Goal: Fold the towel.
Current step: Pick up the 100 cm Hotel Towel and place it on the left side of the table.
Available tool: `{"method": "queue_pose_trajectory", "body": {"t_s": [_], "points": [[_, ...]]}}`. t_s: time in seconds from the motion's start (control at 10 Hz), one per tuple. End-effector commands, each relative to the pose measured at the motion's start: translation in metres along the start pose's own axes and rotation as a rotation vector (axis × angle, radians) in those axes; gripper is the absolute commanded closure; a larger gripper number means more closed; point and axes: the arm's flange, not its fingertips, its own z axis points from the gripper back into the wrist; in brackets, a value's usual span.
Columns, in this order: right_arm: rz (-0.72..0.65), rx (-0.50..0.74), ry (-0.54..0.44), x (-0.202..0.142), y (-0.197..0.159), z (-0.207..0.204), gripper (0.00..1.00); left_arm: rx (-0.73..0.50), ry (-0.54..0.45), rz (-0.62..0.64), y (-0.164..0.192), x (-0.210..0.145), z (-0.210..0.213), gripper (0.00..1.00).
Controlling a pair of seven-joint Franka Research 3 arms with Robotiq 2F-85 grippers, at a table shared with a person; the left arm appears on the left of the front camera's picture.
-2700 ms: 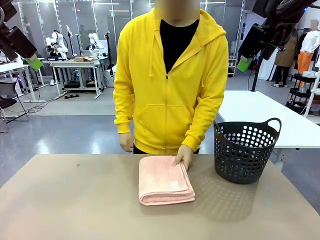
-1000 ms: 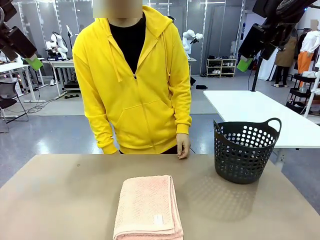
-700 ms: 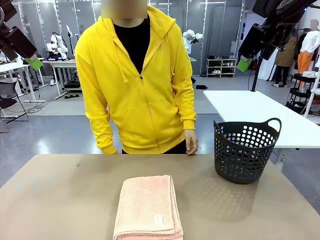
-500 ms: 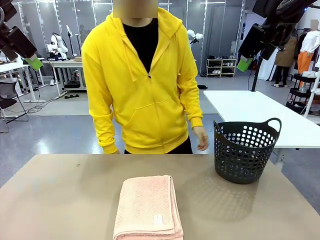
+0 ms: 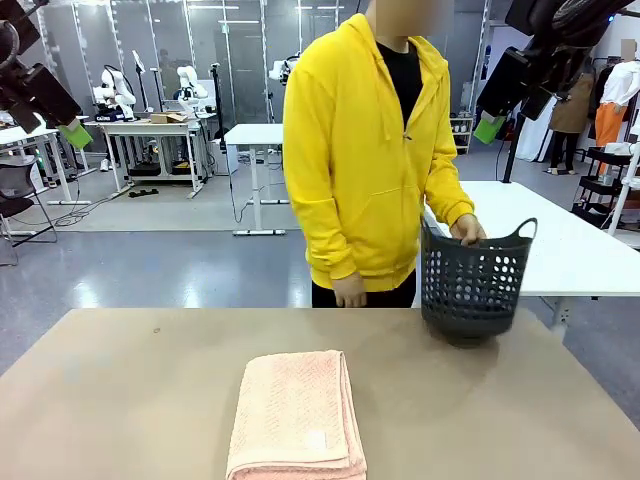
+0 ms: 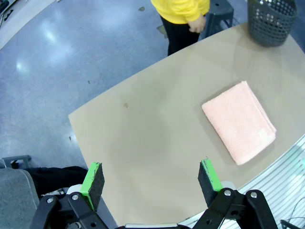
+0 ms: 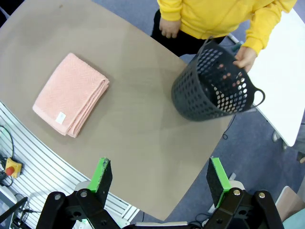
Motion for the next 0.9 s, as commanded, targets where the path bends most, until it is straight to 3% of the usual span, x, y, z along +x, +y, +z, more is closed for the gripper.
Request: {"method": "queue_pose_trajectory", "body": {"t_s": [0.0,0.1,0.3,0.8], "points": [[0.001,-0.001,0.008,-0.001,-0.001,0.001,0.0,-0.06,0.005,0.095,-0.004,-0.008,-0.028,0.0],[0.001,-0.001,0.008,-0.001,-0.001,0.001,0.0,-0.146,0.023,0.204,-0.032,-0.037,-0.102,0.0],[0.001,-0.001,0.008,-0.001,-0.001,0.001,0.0,-0.159,0.027,0.249,-0.038,-0.049,-0.124,0.0],[0.001,-0.001,0.008,-0.001,-0.001,0.001,0.0,-0.355,0.085,0.34,-0.063,-0.092,-0.221,0.0]]}}
